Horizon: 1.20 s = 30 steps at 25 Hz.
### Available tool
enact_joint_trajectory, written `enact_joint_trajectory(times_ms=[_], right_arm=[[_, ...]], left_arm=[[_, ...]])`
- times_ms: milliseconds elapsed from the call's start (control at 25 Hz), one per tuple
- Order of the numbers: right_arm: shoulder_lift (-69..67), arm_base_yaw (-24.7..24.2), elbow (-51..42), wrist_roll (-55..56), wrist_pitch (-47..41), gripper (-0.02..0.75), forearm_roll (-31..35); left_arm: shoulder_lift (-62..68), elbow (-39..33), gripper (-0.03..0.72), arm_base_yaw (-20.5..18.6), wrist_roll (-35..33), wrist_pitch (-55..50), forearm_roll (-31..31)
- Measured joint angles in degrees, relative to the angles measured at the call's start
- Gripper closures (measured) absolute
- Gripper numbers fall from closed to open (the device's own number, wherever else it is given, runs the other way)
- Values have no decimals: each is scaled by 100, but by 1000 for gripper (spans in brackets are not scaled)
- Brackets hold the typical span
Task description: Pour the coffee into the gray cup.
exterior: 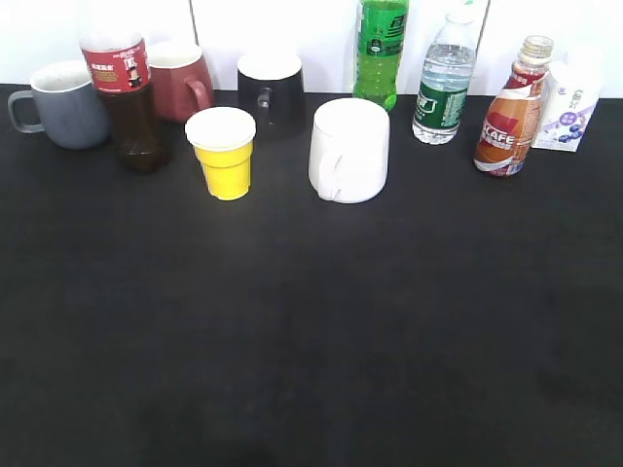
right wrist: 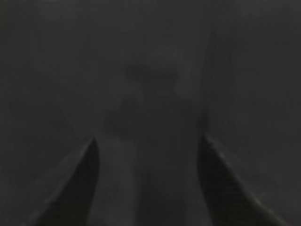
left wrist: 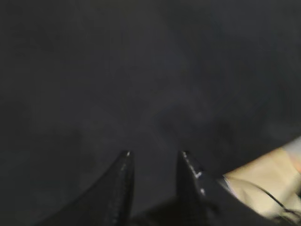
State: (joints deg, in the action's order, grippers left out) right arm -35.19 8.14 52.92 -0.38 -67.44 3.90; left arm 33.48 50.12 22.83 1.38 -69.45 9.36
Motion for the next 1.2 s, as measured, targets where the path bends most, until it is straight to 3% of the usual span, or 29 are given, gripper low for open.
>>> enact_joint_trajectory(times_ms=[80, 200, 280, 400, 520, 800, 1200], right_arm=[[873, 0, 0, 38, -67, 231, -39], [1839, 0, -507, 38, -104, 160, -221], [2364, 0, -1192, 38, -104, 146, -239], [2840, 0, -2105, 38, -122, 146, -390], [2840, 0, -2169, 38, -116, 146, -439], [2851, 0, -2400, 38, 645, 148, -450], [2851, 0, -2414, 38, 758, 148, -457]], left_arm=[[-1027, 0, 416, 0, 0, -32, -458], [-1716, 0, 246, 0, 0, -58, -849], [-1737, -301, 207, 0, 0, -52, -1032], [-1737, -1114, 202, 0, 0, 168, -1043], [-1732, -1794, 201, 0, 0, 364, -1037], [-1727, -2002, 201, 0, 0, 828, -1037], [-1727, -2002, 201, 0, 0, 828, -1037]])
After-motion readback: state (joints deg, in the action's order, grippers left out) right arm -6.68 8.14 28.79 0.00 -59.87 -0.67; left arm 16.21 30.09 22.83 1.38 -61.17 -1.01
